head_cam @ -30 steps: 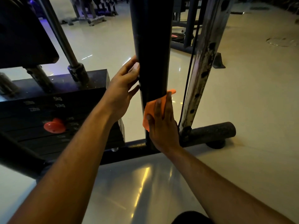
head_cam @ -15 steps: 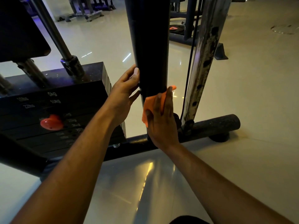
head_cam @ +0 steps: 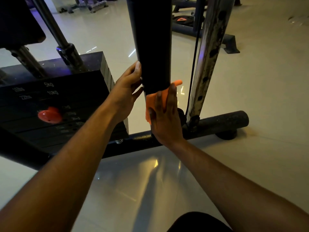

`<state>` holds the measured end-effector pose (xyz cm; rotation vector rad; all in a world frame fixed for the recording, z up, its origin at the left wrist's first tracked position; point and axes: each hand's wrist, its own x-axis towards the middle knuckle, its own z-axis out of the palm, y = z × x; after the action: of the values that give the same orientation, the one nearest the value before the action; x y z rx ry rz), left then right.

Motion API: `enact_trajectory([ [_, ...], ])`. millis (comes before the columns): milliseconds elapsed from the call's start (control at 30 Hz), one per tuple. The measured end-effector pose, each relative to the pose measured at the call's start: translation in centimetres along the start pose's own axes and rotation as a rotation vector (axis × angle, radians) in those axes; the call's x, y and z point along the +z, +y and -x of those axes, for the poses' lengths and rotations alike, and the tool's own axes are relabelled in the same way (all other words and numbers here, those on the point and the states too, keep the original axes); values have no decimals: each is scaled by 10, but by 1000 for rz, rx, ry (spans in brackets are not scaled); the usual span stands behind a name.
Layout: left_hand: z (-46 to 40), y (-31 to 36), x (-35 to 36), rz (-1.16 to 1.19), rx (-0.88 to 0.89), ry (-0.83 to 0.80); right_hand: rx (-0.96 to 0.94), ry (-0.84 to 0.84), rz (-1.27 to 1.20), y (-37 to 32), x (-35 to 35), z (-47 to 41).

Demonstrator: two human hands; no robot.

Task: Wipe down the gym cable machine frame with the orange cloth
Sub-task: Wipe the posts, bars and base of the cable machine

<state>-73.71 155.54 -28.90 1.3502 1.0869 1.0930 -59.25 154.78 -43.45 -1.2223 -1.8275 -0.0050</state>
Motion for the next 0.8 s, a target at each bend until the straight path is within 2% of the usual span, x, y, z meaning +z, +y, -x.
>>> enact_trajectory([
  [200, -7, -21, 2, 15, 19, -15, -81, 176, 52, 4, 11, -24],
  [400, -4, -41, 8, 45, 68, 15, -123, 47, 169, 47, 45, 42],
  [633, -4, -81, 4, 28, 64, -17, -120, 113, 104, 34, 38, 13],
  [800, -4, -110, 4, 49, 61, -19, -94, -7, 222, 68, 56, 79],
])
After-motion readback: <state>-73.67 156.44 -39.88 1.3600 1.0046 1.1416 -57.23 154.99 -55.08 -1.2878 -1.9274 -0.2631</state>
